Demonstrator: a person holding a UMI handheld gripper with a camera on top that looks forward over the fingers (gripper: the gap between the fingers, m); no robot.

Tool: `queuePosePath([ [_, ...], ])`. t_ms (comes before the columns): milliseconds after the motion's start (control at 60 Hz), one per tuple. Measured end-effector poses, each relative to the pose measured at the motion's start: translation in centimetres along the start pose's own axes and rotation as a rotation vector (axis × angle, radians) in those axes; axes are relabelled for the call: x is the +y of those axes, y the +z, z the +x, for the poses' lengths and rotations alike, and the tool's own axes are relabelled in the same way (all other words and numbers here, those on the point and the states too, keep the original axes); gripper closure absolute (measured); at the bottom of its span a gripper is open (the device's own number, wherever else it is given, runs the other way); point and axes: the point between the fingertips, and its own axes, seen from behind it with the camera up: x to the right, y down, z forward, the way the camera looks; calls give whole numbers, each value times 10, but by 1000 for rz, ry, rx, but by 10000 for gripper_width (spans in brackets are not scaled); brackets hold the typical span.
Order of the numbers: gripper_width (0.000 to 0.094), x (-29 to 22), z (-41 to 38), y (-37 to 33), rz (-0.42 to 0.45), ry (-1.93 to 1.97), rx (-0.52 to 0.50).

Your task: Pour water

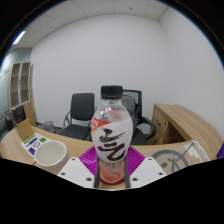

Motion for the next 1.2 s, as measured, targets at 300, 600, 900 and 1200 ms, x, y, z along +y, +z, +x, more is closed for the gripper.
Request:
queuePosePath([
  [300, 112, 16, 5, -14, -115, 42, 44],
  [600, 78, -3, -8, -160, -242, 14, 177],
  [900, 79, -17, -91, -364, -296, 24, 261],
  [1200, 79, -15, -155, -476, -286, 49, 322],
])
